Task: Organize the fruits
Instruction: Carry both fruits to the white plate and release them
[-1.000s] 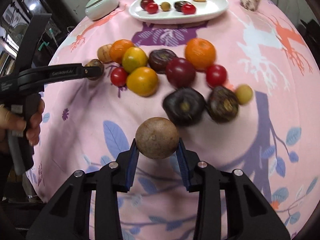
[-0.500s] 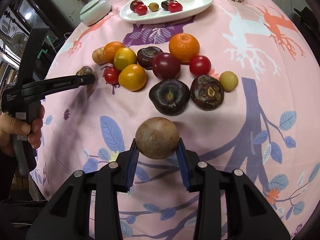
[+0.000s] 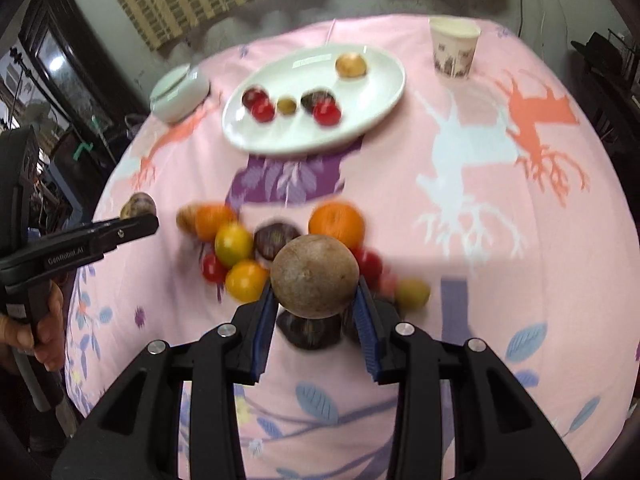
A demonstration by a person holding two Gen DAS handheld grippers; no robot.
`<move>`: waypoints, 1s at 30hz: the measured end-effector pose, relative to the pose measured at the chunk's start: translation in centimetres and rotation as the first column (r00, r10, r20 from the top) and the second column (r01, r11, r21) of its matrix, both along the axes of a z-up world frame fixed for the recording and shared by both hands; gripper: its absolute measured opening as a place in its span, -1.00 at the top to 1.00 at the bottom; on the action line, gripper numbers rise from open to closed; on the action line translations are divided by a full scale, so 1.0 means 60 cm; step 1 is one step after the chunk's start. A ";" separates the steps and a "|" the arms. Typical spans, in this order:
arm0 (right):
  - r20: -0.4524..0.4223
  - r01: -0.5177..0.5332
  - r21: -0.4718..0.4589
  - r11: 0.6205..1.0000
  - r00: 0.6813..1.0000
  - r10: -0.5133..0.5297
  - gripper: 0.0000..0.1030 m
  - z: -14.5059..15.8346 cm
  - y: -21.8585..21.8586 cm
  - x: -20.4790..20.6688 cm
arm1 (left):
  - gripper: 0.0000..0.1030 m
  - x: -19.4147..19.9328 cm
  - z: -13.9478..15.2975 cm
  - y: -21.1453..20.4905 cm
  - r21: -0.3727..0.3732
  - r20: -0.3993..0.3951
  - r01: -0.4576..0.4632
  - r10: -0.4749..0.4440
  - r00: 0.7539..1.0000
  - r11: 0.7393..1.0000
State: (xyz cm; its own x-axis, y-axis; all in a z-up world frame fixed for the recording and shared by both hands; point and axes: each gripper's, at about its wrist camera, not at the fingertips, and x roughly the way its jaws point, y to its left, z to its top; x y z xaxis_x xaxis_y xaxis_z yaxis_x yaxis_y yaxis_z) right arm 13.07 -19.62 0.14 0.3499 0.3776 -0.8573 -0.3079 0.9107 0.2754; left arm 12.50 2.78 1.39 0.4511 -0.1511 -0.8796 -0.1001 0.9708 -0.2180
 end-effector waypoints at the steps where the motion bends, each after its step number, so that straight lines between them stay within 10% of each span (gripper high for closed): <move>1: 0.010 0.010 0.010 1.000 1.000 -0.011 0.27 0.006 -0.001 0.014 | 0.22 0.015 0.006 -0.003 -0.012 0.009 0.005 -0.004 1.000 1.000; 18: -0.015 0.061 0.063 0.996 0.998 -0.060 0.22 -0.035 0.064 0.268 | 0.18 0.247 -0.069 -0.027 0.065 -0.062 0.022 -0.018 0.998 0.998; 21: -0.041 0.074 0.028 0.997 0.997 -0.072 0.16 -0.051 0.071 0.287 | -0.32 0.250 -0.061 -0.020 0.061 -0.039 0.009 -0.007 0.999 0.998; 24: -0.016 0.102 0.062 0.993 0.995 -0.101 -0.34 -0.051 0.063 0.282 | -0.46 0.239 -0.046 -0.012 0.078 0.001 -0.025 0.025 1.000 0.997; 30: -0.026 0.089 0.081 0.993 0.996 -0.087 -0.34 -0.040 0.034 0.228 | -0.58 0.187 -0.046 0.022 0.079 -0.048 -0.085 0.089 0.995 0.993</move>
State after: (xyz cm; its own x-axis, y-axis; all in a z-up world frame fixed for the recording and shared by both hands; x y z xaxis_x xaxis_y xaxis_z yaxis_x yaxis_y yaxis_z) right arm 26.73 -17.56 -2.28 0.3660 0.4151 -0.8329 -0.2203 0.9082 0.3558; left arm 23.71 4.09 -1.38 0.4135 -0.0441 -0.9095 -0.1942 0.9716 -0.1354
